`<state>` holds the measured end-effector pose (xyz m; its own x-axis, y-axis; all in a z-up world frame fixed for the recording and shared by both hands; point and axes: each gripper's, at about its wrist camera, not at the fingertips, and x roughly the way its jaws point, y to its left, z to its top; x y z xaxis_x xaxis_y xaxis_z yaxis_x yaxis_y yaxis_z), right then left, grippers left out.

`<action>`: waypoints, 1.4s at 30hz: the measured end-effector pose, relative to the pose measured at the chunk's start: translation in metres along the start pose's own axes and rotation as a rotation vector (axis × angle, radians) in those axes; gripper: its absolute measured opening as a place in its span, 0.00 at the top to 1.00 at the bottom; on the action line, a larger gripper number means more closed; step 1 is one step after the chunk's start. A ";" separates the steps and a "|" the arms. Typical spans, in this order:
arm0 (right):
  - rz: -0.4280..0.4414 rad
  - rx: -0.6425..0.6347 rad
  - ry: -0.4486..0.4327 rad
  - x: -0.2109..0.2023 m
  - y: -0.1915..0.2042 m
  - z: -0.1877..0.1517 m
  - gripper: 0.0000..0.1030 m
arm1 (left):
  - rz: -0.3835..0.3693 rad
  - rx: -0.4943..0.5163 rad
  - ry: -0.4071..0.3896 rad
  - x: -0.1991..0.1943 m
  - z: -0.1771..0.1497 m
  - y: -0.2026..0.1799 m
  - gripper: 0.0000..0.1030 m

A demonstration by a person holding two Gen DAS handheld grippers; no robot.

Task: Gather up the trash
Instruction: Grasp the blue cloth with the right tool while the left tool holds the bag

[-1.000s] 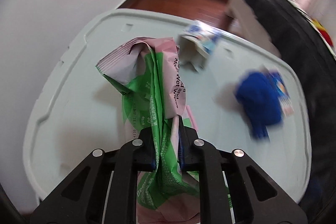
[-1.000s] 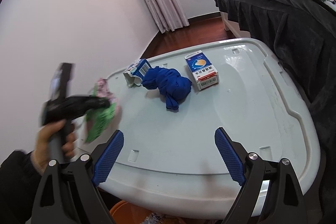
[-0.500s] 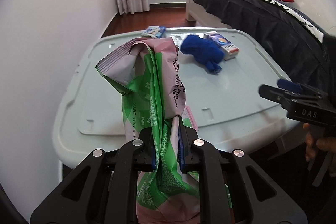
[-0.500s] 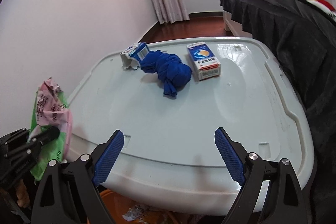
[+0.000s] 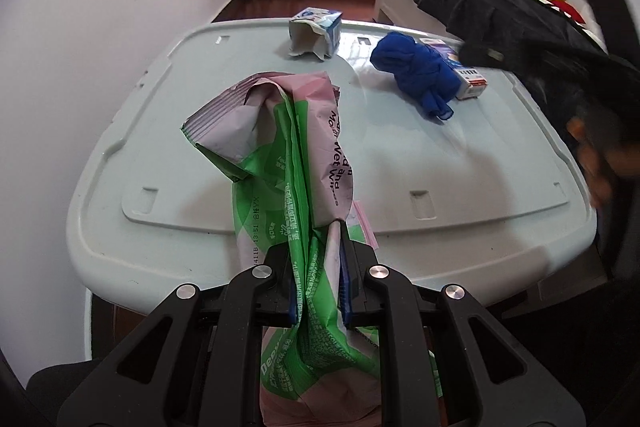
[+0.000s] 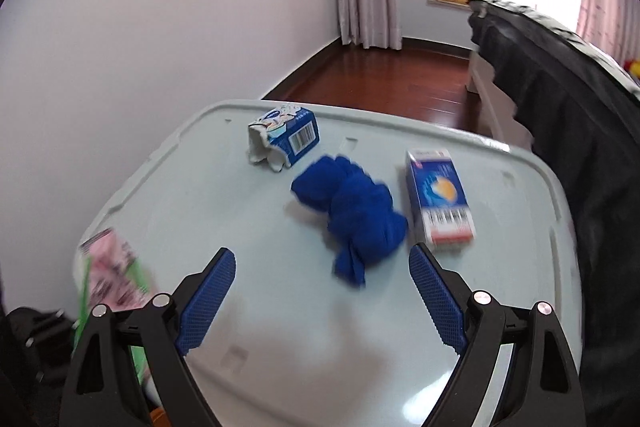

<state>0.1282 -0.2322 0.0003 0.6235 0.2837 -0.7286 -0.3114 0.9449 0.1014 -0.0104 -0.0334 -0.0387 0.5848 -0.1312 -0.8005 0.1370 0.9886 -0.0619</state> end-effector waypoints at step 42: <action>-0.084 0.164 0.003 -0.054 -0.001 -0.057 0.59 | -0.022 -0.023 -0.064 -0.016 -0.006 0.007 0.87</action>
<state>0.0539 -0.2581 0.0006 0.6404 0.2023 -0.7409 -0.1371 0.9793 0.1489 -0.0233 -0.0244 -0.0302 0.6321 -0.1570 -0.7588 0.1329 0.9867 -0.0935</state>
